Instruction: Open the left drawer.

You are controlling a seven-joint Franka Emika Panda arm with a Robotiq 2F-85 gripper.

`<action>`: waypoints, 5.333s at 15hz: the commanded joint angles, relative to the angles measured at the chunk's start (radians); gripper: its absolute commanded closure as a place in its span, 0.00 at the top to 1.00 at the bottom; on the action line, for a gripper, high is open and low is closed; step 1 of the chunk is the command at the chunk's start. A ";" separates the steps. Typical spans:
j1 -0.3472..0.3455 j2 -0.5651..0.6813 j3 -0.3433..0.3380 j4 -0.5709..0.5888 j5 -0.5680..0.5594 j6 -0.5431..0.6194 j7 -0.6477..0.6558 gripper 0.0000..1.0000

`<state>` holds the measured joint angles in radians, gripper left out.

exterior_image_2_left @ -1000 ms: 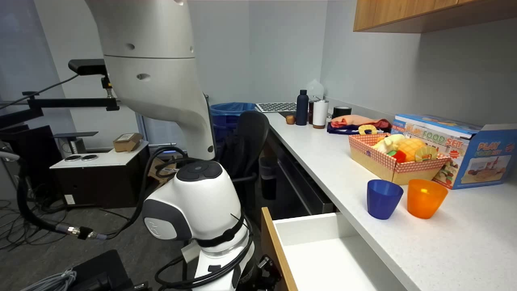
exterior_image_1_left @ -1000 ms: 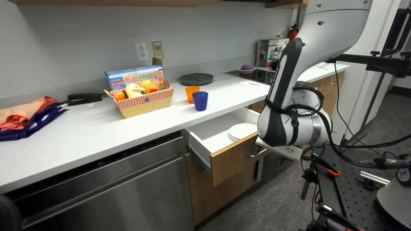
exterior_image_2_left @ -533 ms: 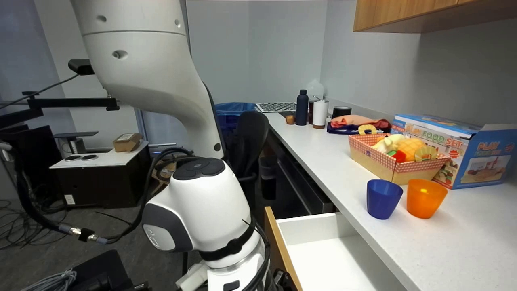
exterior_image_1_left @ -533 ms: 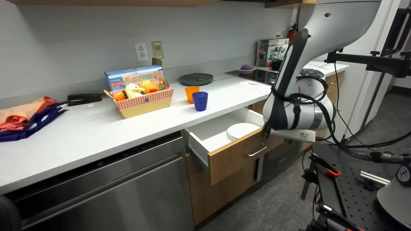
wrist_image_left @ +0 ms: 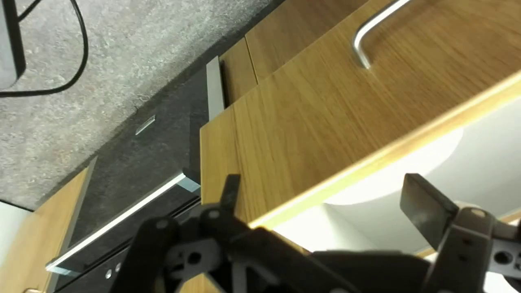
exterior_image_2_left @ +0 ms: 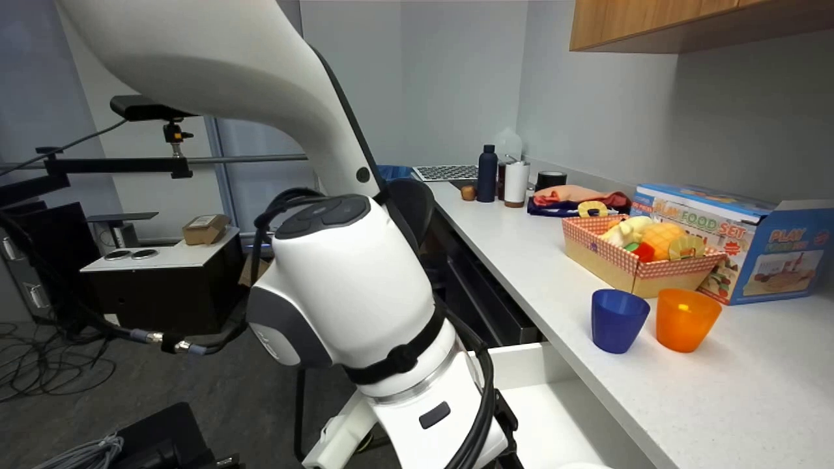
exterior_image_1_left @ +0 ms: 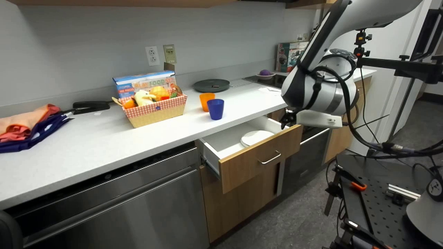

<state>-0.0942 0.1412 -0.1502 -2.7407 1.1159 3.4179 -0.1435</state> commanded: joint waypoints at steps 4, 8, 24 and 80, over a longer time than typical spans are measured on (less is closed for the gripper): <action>-0.007 -0.157 -0.062 -0.012 -0.021 -0.137 -0.194 1.00; -0.051 -0.114 -0.062 0.008 -0.293 -0.173 -0.096 1.00; -0.058 -0.063 -0.095 0.151 -0.495 -0.302 -0.071 1.00; 0.457 0.239 -0.592 0.113 -1.012 -0.686 0.217 1.00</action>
<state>0.3723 0.4885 -0.7210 -2.5664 0.2958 2.7974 -0.0546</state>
